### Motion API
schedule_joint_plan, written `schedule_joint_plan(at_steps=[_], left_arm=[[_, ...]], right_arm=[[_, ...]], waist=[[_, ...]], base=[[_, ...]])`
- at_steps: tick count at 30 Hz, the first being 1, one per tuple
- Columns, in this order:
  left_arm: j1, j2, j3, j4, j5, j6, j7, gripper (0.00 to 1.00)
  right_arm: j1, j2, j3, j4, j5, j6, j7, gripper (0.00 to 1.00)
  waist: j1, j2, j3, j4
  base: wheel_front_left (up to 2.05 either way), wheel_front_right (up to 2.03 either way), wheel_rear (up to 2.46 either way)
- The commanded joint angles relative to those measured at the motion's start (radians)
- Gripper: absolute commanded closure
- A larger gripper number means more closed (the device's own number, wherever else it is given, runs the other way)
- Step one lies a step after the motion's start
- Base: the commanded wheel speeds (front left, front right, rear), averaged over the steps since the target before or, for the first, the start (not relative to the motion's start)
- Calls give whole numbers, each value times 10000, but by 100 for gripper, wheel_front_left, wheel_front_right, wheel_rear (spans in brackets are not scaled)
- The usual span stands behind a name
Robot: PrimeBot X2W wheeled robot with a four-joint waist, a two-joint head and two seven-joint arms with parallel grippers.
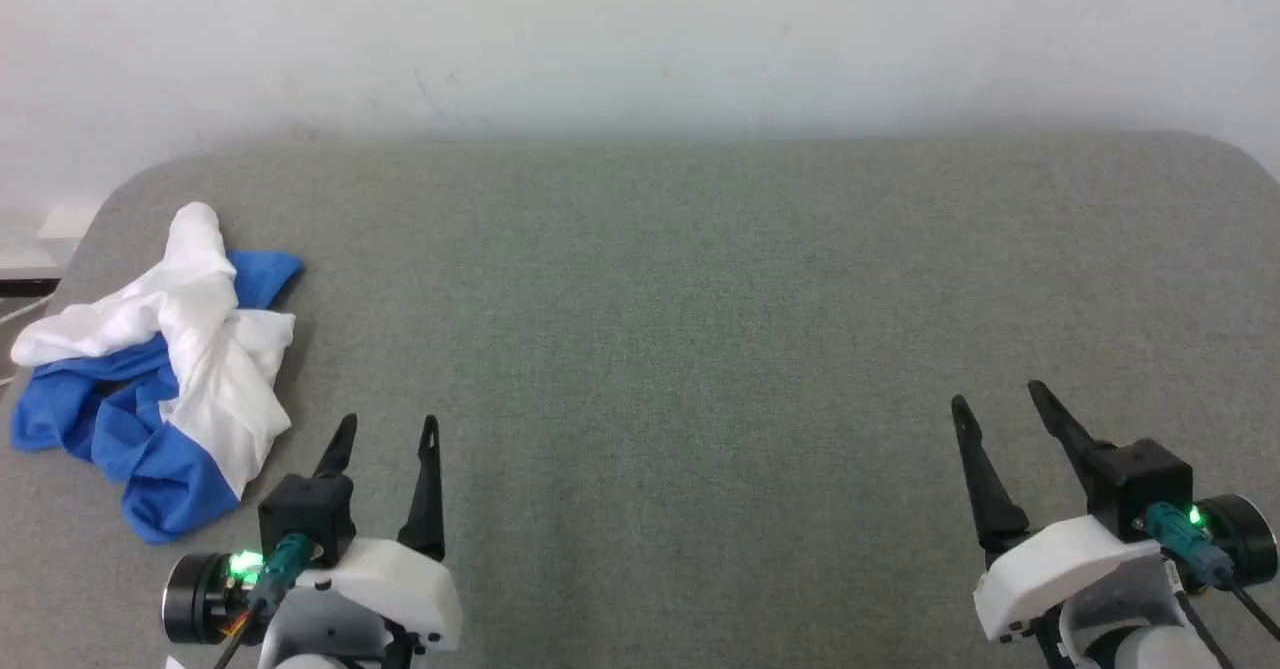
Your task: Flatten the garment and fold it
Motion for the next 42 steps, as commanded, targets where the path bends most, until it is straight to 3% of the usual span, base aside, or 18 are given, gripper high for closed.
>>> schedule_joint_plan(at_steps=[1,20,42], left_arm=[[-20,-1,-41,36,-75,-11,-77,0],[-121,-4,-170,74,-648,-27,-474,0],[-185,-8,-268,209,-1065,-83,-913,0]], right_arm=[[19,1,-31,-2,81,-1,-76,0],[148,7,-171,-259,385,-4,-472,0],[266,14,94,-716,316,-7,-908,0]], waist=[[0,0,0,-4],[0,0,-22,368],[0,0,-60,2245]], base=[[0,0,0],[0,0,0],[0,0,0]])
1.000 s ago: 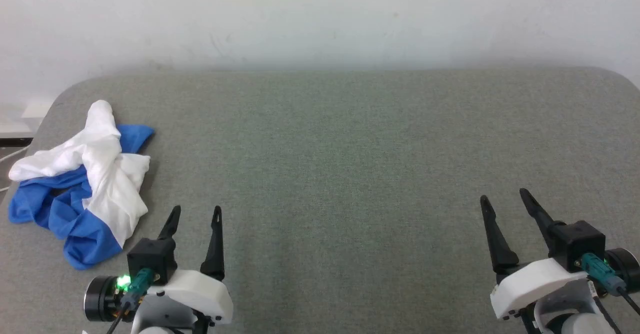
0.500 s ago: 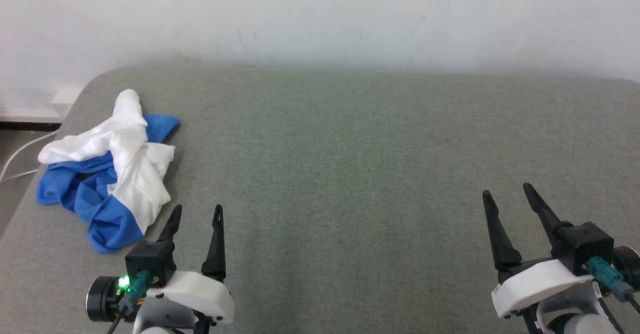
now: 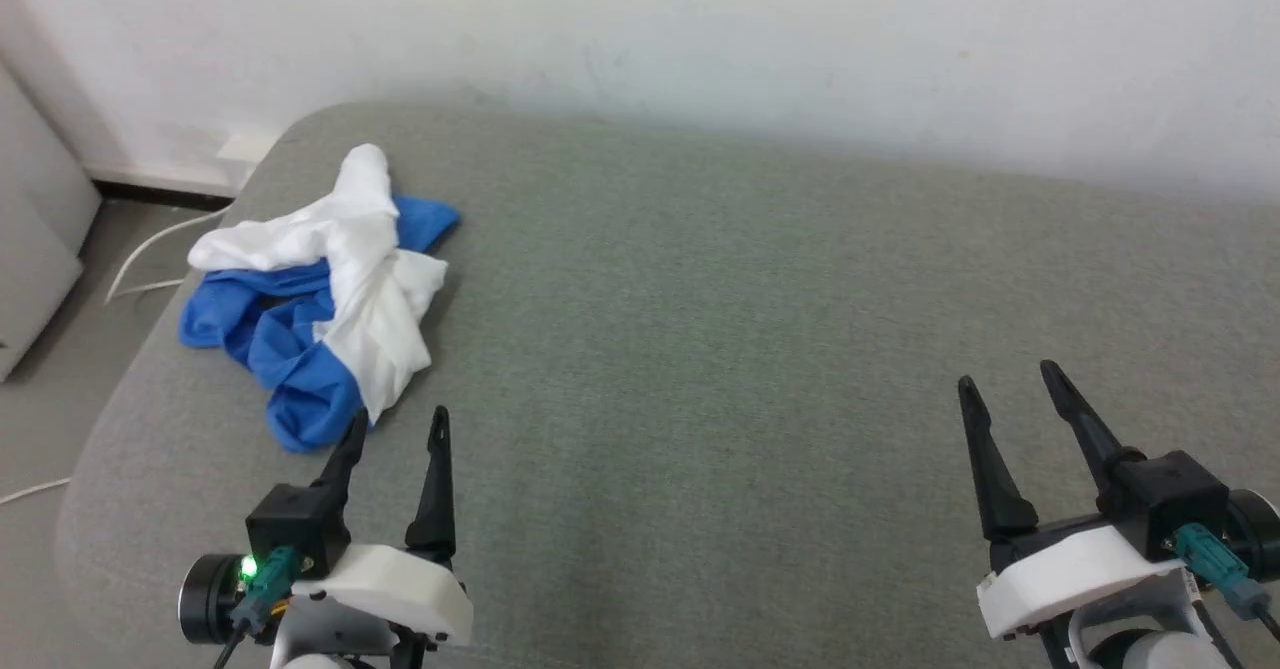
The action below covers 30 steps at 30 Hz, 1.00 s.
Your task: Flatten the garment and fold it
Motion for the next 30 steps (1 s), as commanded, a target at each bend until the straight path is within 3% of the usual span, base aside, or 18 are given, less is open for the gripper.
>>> schedule_joint_plan(at_steps=[1,30], left_arm=[[-156,-8,-23,36,-86,-50,-122,0],[-213,-13,-344,-37,-858,270,-729,0]], right_arm=[[61,14,33,-88,-9,-7,-98,0],[87,23,388,-376,54,-12,-433,0]], waist=[[0,0,13,399],[0,0,162,1889]], base=[[0,0,0],[-9,-9,-9]])
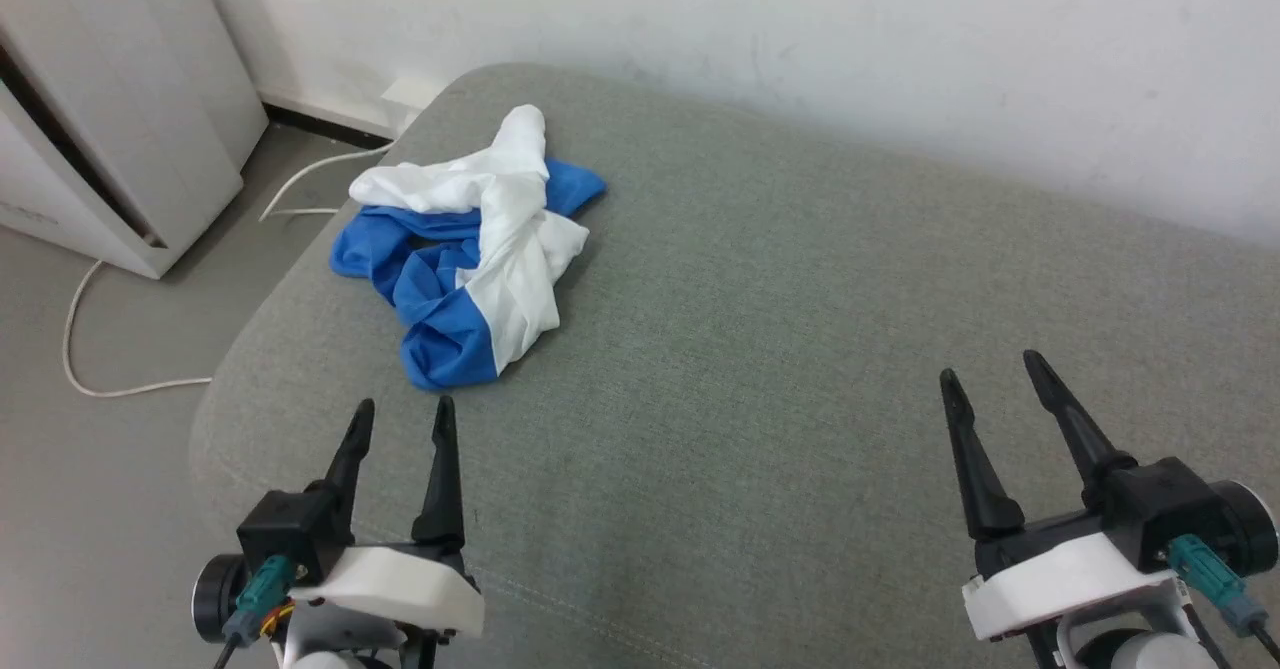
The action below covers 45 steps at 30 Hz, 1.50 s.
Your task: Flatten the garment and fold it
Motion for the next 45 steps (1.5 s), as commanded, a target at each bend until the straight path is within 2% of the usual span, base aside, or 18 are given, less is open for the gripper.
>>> schedule_joint_plan(at_steps=[1,9,17,21,27,36,39,40,41,42,45], left_arm=[[-230,-13,-47,-33,-117,81,-117,0],[-998,-15,164,-171,-495,174,-285,0],[-2987,30,941,225,54,-5,-451,0],[-4091,268,1303,968,117,-170,-535,0],[-5934,1063,1717,3183,-205,-427,-394,0],[-7855,2166,1793,6963,-751,-886,1382,0],[-8283,2371,1764,8111,-926,-951,2325,0],[-8283,2371,1764,8111,-926,-951,2325,0],[-8566,2521,1701,8774,-990,-989,2991,0],[-8566,2521,1701,8774,-990,-989,2991,0],[-9013,2891,1422,9932,-868,-926,4345,0]], right_arm=[[36,22,18,-115,35,-12,-101,0],[-161,11,236,-447,-148,-14,-8,0],[-505,-294,447,-733,-7,-15,41,0],[-704,-454,531,-829,121,-16,30,0],[-1028,-649,570,-967,315,-17,-71,0],[-1610,-864,769,-1022,600,-18,-395,0],[-1763,-926,812,-1004,666,-19,-507,0],[-1763,-926,812,-1004,666,-19,-507,0],[-1860,-973,859,-1000,722,-19,-573,0],[-1860,-973,859,-1000,722,-19,-573,0],[-2036,-1065,974,-995,826,-20,-683,0]], waist=[[0,0,111,74],[0,0,723,-126],[0,0,1545,-871],[0,0,1996,-1374],[0,0,2751,-2088],[0,0,3972,-2854],[0,0,4293,-2974],[0,0,4293,-2974],[0,0,4478,-3030],[0,0,4478,-3030],[0,0,4803,-3089]], base=[[0,0,0],[0,0,0],[0,0,0],[0,0,0],[0,0,0],[0,0,0],[0,0,0],[0,0,0],[0,0,0],[0,0,0],[0,0,0]])
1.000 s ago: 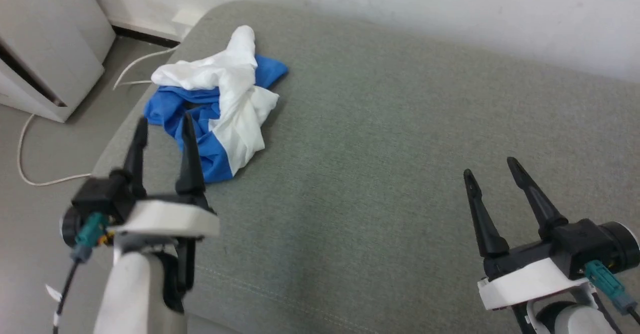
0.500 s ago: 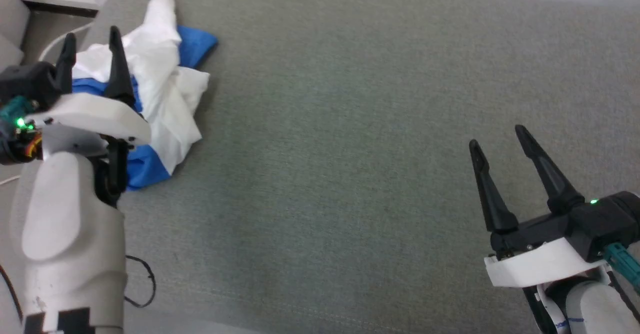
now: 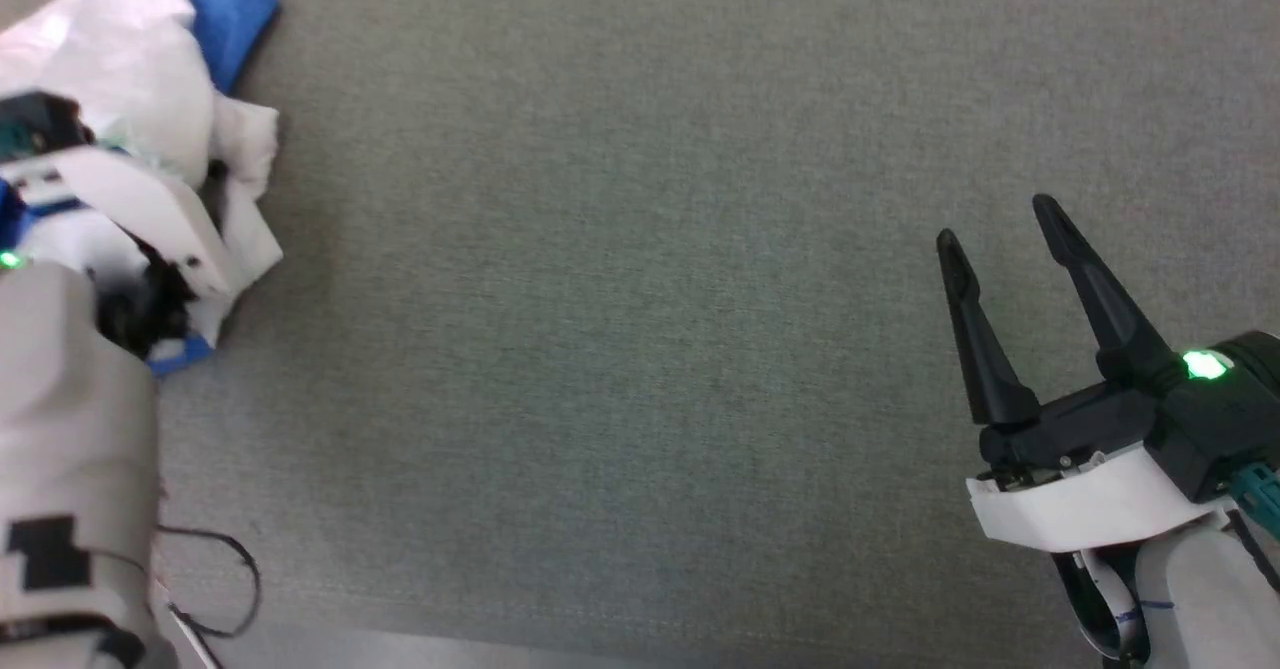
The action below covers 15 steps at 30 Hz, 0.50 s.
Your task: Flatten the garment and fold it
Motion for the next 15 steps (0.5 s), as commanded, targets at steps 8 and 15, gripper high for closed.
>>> schedule_joint_plan(at_steps=[8,15], left_arm=[[-653,515,-360,1850,48,182,2237,100],[-680,865,-543,1130,380,767,687,100]], right_arm=[[-399,-118,267,60,249,-19,-237,0],[-329,24,270,423,326,-19,-315,0]], waist=[[0,0,691,-330],[0,0,-104,-238]], base=[[0,0,0],[0,0,0]])
